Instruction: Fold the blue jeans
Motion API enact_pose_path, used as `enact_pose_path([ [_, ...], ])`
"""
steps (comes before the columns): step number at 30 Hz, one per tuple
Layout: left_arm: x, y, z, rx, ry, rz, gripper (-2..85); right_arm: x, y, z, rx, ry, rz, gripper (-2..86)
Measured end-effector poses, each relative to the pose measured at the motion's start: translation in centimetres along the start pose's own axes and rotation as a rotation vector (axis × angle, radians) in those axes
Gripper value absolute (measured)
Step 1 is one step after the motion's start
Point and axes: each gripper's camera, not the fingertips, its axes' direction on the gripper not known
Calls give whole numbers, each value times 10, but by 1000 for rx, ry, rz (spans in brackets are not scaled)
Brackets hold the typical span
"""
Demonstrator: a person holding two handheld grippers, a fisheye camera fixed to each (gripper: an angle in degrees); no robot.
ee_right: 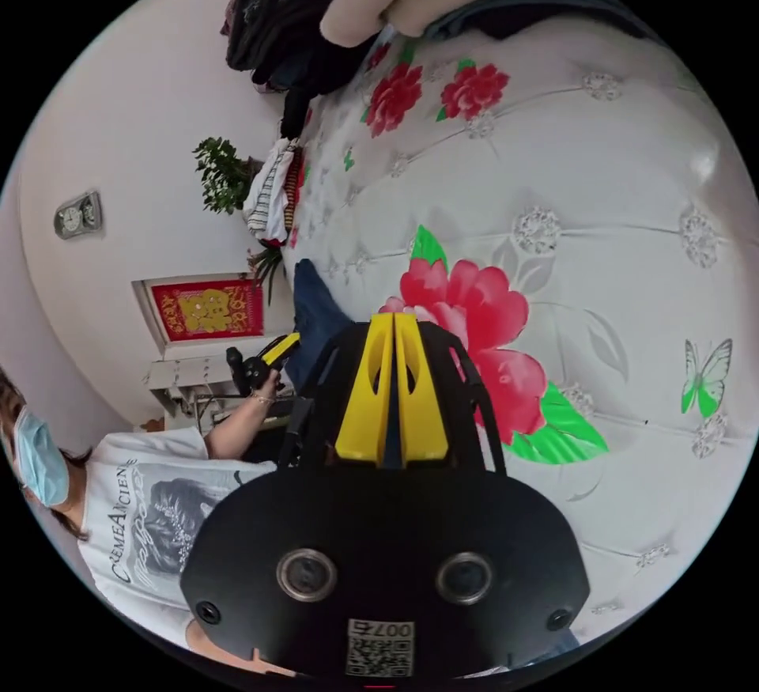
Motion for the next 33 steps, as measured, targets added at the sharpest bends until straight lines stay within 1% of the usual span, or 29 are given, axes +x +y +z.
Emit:
enact_pose_path([
  [1, 1, -3, 0, -13, 1, -13, -10, 2, 0, 1, -6, -39, -1, -1],
  [2, 1, -4, 0, -17, 9, -32, -10, 1, 5, 3, -9, -132, -27, 1],
  [4, 1, -3, 0, -8, 21, -42, -10, -6, 21, 6, -1, -132, -72, 4],
  [6, 2, -2, 0, 2, 28, -41, -10, -21, 47, 20, -29, 16, -144, 9],
  [7, 3, -2, 1, 3, 30, -41, -10, -23, 53, 25, -40, 51, -155, 9],
  [9, 5, -5, 2, -5, 27, -45, -10, -27, 65, 53, -139, 184, -159, 5],
  [10, 7, -7, 2, -13, 19, -47, -10, -28, 66, 57, -141, 240, -151, 4],
  [11, 10, -10, 3, -22, 7, -41, -10, -37, 72, 57, -85, 329, -159, 2],
  [13, 14, -11, 3, -28, -10, -28, -10, -55, 82, 52, 15, 397, -178, 0],
  [15, 15, -9, 3, -18, -11, -29, -10, -75, 110, 35, 205, 517, -137, -1],
  [19, 5, -8, 3, -31, 56, -89, -10, -75, 176, 7, 313, 465, -70, 3],
  [22, -11, -8, -12, -42, 84, -203, -10, -54, 259, -16, 404, 500, 111, 21],
  [24, -19, -4, -28, -3, 89, -241, -9, -37, 343, -37, 525, 565, 316, 45],
  [25, -22, -1, -38, 20, 81, -257, -9, -34, 365, -42, 563, 590, 373, 51],
  [27, -23, 1, -57, 62, 53, -258, -9, -22, 448, -53, 691, 671, 610, 75],
  [29, -4, -7, -89, 194, 51, -162, -7, -13, 498, -55, 760, 690, 766, 94],
  [30, 5, -11, -96, 230, 67, -124, -6, -8, 522, -54, 800, 691, 828, 104],
  [32, 51, -37, -118, 337, 175, 55, 7, -1, 549, -50, 857, 684, 895, 114],
  [33, 65, -45, -121, 354, 212, 104, 13, 8, 563, -49, 886, 660, 938, 119],
])
